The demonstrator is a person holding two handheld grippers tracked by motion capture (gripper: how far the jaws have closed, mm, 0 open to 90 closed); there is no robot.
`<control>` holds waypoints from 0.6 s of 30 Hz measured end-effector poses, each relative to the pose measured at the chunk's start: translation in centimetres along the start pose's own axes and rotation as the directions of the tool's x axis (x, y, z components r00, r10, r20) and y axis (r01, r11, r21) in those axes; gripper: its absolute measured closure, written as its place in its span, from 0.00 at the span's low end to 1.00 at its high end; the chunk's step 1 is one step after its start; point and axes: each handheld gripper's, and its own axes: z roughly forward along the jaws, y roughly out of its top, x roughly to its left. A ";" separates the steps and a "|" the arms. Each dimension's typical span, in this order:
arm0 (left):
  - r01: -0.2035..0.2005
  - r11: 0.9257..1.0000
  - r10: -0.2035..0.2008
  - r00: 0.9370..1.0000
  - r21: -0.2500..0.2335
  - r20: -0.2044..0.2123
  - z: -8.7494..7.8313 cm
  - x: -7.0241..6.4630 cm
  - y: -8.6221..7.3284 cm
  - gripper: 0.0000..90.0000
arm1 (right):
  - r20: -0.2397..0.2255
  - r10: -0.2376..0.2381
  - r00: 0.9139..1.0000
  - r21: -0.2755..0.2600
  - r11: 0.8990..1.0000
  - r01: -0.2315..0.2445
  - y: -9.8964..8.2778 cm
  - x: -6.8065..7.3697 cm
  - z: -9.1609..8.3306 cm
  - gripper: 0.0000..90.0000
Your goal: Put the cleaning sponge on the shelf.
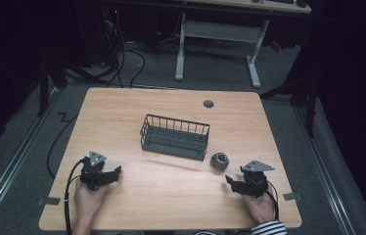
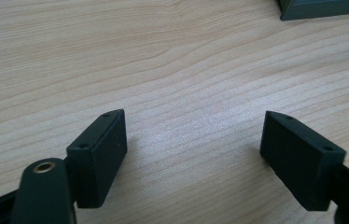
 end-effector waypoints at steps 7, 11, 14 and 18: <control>-0.004 1.000 0.004 1.000 0.003 0.003 0.0 0.0 0.0 0.23 | -0.034 -0.026 0.999 0.012 1.000 0.027 2.4 0.4 1.4 0.25; -0.004 1.000 0.004 1.000 0.004 0.004 0.0 -0.1 0.0 0.22 | -0.050 -0.011 0.999 0.032 0.999 0.013 3.1 0.3 2.6 0.25; -0.004 1.000 0.004 1.000 0.004 0.004 0.0 -0.1 0.0 0.22 | -0.066 -0.008 0.998 0.030 0.999 0.010 3.3 0.2 3.1 0.28; -0.004 1.000 0.004 1.000 0.004 0.004 0.0 -0.1 0.0 0.22 | -0.065 -0.018 0.998 0.032 0.999 0.020 3.6 0.3 3.5 0.33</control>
